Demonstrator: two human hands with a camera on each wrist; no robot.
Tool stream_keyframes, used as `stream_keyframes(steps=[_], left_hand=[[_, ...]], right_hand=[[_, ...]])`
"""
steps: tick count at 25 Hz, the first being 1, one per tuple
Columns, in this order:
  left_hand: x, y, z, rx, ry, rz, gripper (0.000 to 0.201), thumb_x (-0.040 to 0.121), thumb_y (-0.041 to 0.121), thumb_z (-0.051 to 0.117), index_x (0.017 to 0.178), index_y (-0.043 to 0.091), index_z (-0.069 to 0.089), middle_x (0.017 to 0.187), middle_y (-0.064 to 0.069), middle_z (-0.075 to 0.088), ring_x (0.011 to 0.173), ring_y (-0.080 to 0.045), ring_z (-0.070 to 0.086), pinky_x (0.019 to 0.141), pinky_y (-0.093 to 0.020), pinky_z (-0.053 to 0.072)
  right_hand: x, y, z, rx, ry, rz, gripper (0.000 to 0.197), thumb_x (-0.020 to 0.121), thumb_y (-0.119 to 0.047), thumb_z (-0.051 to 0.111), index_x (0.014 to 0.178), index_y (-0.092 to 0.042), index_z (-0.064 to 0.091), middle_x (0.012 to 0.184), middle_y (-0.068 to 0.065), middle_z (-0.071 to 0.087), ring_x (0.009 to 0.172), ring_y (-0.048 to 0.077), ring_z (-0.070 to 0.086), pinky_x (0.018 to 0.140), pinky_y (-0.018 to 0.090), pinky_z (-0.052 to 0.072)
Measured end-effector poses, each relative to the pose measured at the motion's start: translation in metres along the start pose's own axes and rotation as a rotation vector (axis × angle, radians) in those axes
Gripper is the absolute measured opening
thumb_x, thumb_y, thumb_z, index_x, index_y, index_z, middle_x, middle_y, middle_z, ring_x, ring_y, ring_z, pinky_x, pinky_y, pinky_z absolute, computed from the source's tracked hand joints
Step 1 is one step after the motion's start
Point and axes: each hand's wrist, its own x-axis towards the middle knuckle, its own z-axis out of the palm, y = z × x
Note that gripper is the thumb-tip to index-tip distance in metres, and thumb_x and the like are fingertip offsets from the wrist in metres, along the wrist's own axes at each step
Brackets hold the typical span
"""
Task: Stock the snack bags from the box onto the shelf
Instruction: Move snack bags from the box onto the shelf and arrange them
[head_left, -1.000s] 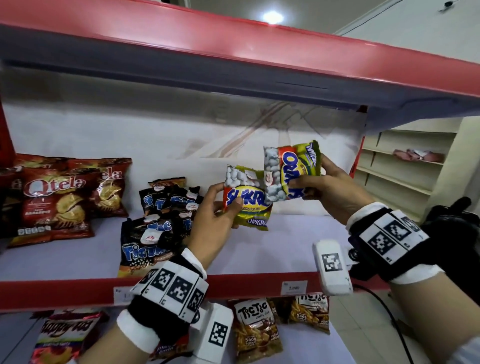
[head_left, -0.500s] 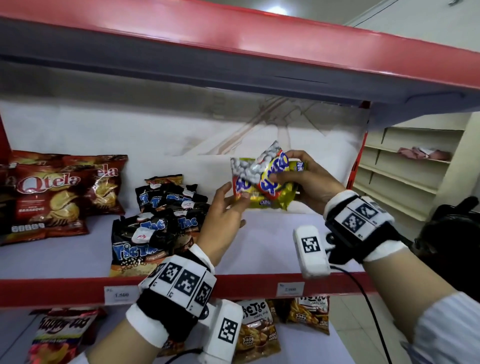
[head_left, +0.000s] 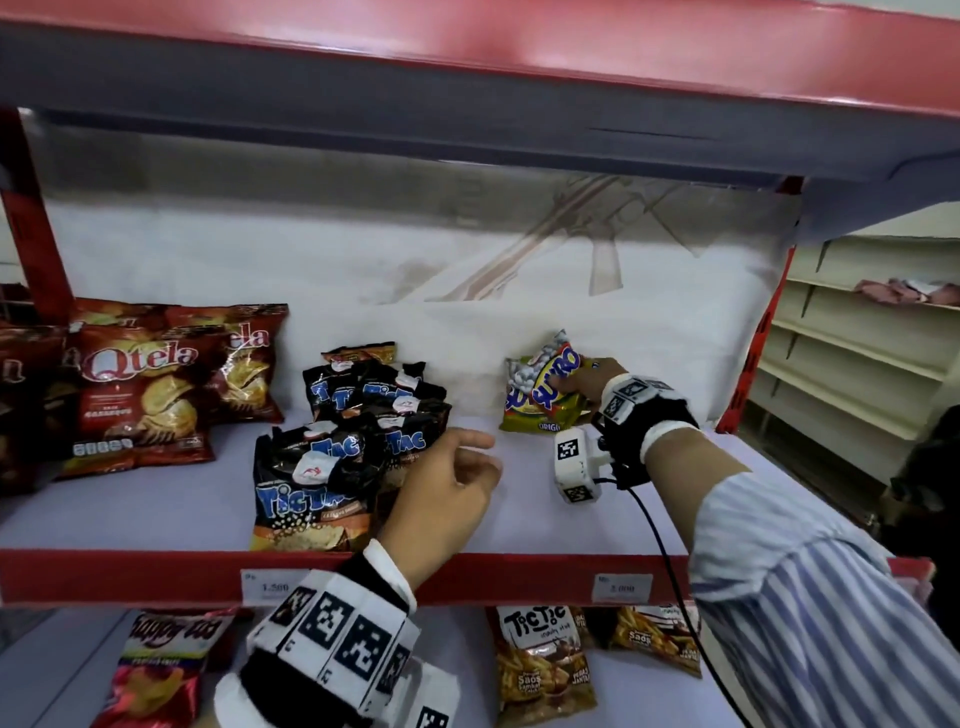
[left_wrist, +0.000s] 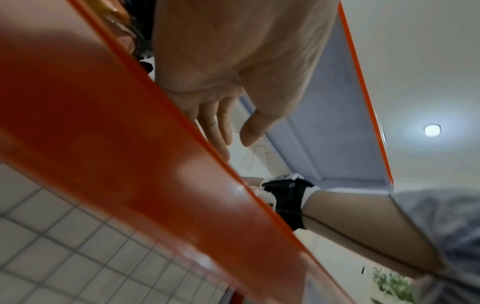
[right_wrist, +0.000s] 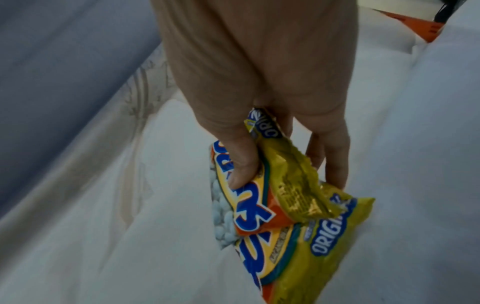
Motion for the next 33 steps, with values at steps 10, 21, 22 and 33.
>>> stream_keyframes(steps=[10,21,22,33], left_hand=[[-0.007,-0.018,0.005,0.550,-0.201,0.107,0.045,0.092,0.058,0.038,0.077,0.023,0.063,0.062,0.006,0.063,0.067,-0.015,0.062,0.067,-0.030,0.051],[0.000,-0.022,0.005,0.661,-0.305,0.080,0.055,0.089,0.064,0.040,0.069,0.022,0.069,0.054,0.010,0.055,0.055,-0.009,0.053,0.059,-0.026,0.042],[0.000,-0.022,0.005,0.653,-0.302,0.080,0.052,0.089,0.063,0.040,0.069,0.024,0.068,0.055,0.012,0.056,0.056,-0.007,0.054,0.059,-0.025,0.041],[-0.021,-0.007,-0.011,0.222,-0.162,0.169,0.014,0.090,0.024,0.062,0.083,0.013,0.064,0.067,0.006,0.057,0.061,-0.007,0.049,0.059,-0.020,0.037]], right_hand=[[0.008,0.016,0.005,-0.149,-0.045,0.101,0.071,0.074,-0.037,0.076,0.134,-0.010,0.049,0.140,0.012,0.049,0.115,0.026,0.053,0.092,0.034,0.046],[-0.033,-0.008,-0.013,-0.256,-0.027,-0.009,0.052,0.089,-0.025,0.058,0.135,-0.006,0.046,0.142,0.012,0.044,0.127,0.030,0.045,0.085,0.028,0.041],[-0.037,-0.013,-0.019,-0.366,0.024,-0.044,0.049,0.088,-0.023,0.059,0.134,-0.012,0.047,0.142,0.012,0.045,0.124,0.030,0.048,0.085,0.026,0.041],[-0.134,-0.029,-0.010,0.021,0.189,-0.178,0.012,0.084,-0.012,0.057,0.075,-0.008,0.063,0.083,0.015,0.062,0.068,0.027,0.058,0.072,0.039,0.052]])
